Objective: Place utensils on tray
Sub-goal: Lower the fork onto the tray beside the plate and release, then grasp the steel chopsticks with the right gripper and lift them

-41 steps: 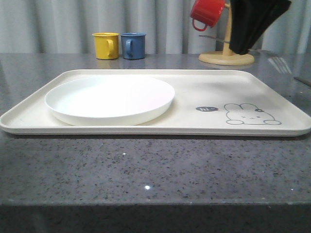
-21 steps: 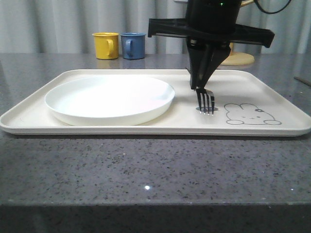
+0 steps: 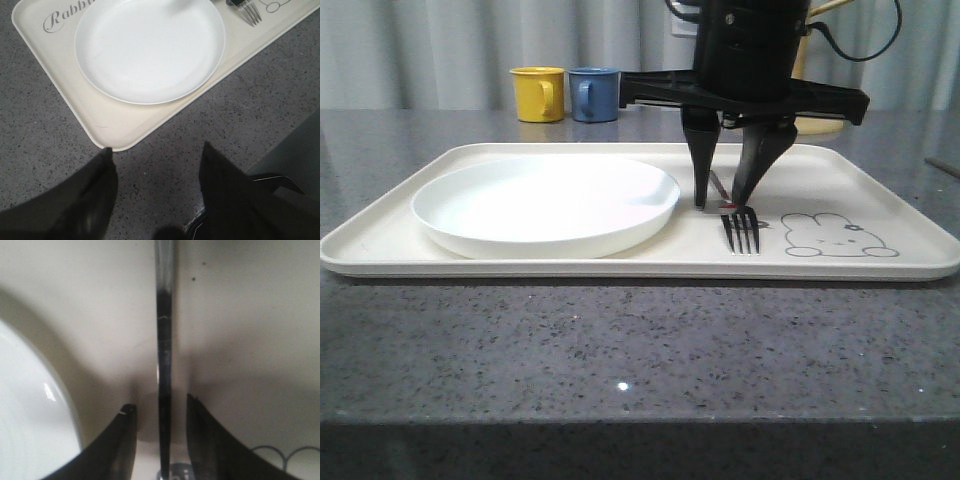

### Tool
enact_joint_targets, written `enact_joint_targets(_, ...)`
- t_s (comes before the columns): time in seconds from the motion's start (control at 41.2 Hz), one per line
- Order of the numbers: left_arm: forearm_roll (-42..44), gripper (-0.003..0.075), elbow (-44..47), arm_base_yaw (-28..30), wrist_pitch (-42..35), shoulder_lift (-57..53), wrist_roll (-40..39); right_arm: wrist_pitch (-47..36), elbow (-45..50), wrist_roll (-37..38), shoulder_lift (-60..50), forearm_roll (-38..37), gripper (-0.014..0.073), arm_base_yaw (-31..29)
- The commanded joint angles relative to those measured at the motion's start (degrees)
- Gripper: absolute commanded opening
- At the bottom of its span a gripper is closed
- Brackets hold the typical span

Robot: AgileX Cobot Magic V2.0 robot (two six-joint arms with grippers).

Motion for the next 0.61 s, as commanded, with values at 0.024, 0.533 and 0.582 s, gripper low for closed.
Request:
enact_joint_targets(0.024, 0.24, 0.0356, -1.42, -0.42, -3.36, -0.23, -0.40, -0.36, -1.80, -3.13, -6.29, -4.09, 0.0308, -0.09)
enact_joint_targets(0.533, 0.24, 0.0356, -1.42, -0.42, -3.36, -0.23, -0.40, 11.16, -1.62, -30.80, -17.83, -6.17, 0.0308, -20.33)
enact_joint_targets(0.582, 0.24, 0.0356, -1.42, -0.42, -3.36, -0.23, -0.40, 11.79, -1.30, -32.78, -17.50, -4.82, 0.0308, -22.83)
